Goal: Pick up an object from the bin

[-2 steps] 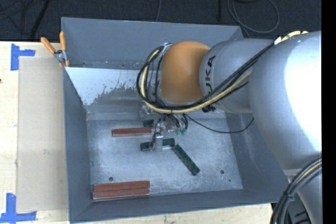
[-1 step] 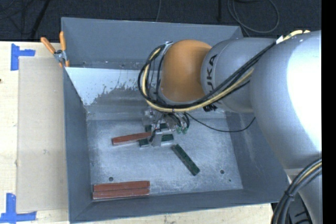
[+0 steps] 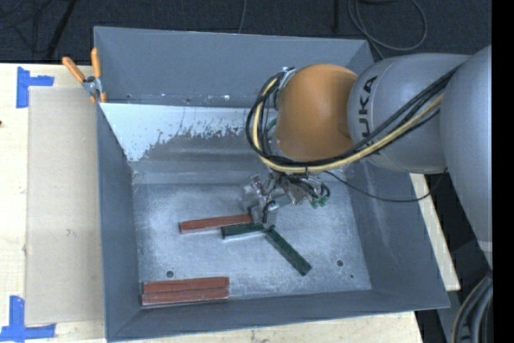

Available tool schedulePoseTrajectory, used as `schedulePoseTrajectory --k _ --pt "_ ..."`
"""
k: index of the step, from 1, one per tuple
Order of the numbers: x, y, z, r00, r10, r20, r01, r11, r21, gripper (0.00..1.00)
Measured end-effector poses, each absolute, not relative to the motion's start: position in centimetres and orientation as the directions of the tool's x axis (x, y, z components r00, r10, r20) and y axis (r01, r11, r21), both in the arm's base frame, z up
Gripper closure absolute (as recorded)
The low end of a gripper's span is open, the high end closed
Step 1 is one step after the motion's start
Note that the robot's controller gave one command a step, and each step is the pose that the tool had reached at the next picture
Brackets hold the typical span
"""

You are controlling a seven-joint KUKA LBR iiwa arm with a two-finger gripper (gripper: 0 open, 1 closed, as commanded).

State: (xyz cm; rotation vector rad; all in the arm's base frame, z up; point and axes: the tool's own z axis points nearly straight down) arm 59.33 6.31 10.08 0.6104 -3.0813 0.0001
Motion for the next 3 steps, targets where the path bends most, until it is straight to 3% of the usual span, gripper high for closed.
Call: schedulePoseTrajectory --k 1,2,3 --pt "59.3 6.4 10.0 -0.925 -0.38 0.001 -0.38 0.925 0.001 0.0" --pt "61.2 5.5 13.0 -0.734 -0.679 -0.003 -0.679 0.734 -0.002 0.0" --pt "60.6 12.0 7.8 -0.643 -0.766 0.001 -0.766 0.643 0.004 0.0"
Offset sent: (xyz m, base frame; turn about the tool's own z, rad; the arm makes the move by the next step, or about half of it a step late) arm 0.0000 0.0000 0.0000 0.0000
